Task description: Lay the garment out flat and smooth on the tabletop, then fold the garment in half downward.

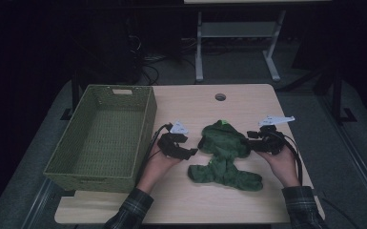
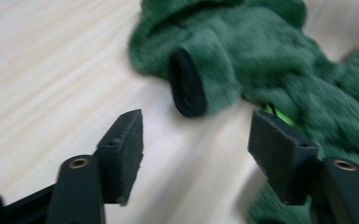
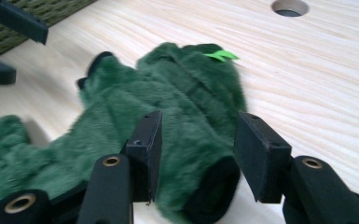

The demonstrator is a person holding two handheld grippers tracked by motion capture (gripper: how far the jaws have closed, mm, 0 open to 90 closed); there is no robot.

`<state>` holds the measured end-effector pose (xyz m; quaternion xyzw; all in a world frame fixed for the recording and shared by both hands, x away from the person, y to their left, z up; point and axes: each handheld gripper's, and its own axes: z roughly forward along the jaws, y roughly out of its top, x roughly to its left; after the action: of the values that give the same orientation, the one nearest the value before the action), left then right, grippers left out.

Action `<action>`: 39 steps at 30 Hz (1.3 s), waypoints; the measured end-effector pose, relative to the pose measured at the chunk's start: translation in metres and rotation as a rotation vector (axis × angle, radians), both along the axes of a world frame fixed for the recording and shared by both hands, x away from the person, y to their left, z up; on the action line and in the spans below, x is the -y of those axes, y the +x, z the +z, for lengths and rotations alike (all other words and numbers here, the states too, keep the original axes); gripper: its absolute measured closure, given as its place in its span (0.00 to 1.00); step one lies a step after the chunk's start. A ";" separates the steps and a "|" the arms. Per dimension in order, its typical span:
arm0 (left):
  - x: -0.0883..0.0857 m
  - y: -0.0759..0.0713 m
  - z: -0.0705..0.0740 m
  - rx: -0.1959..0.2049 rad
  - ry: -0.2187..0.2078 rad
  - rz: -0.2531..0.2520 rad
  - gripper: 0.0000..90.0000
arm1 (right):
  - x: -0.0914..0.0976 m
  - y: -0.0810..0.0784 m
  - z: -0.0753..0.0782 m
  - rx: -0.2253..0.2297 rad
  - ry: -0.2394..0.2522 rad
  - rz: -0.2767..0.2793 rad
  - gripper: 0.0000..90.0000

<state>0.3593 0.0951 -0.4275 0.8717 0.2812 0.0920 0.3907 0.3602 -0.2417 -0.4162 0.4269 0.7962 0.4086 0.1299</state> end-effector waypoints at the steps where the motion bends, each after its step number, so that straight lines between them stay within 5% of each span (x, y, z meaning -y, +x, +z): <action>1: -0.001 -0.005 -0.002 -0.006 -0.008 -0.009 0.35 | -0.002 -0.002 0.001 0.005 0.001 0.007 0.57; 16: -0.015 -0.062 -0.024 -0.014 0.030 -0.031 0.18 | -0.035 -0.025 0.004 0.030 -0.006 0.096 0.56; 27: -0.021 -0.091 -0.034 0.020 0.039 -0.054 0.14 | -0.063 -0.044 0.001 0.020 -0.002 0.178 0.59; 39: -0.029 -0.097 -0.047 0.031 0.035 -0.051 0.14 | -0.105 -0.064 -0.003 0.002 0.013 0.315 0.76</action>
<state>0.2627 0.1242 -0.4745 0.8837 0.2514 0.1003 0.3819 0.2958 -0.1369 -0.4188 0.2971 0.8506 0.4293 0.0621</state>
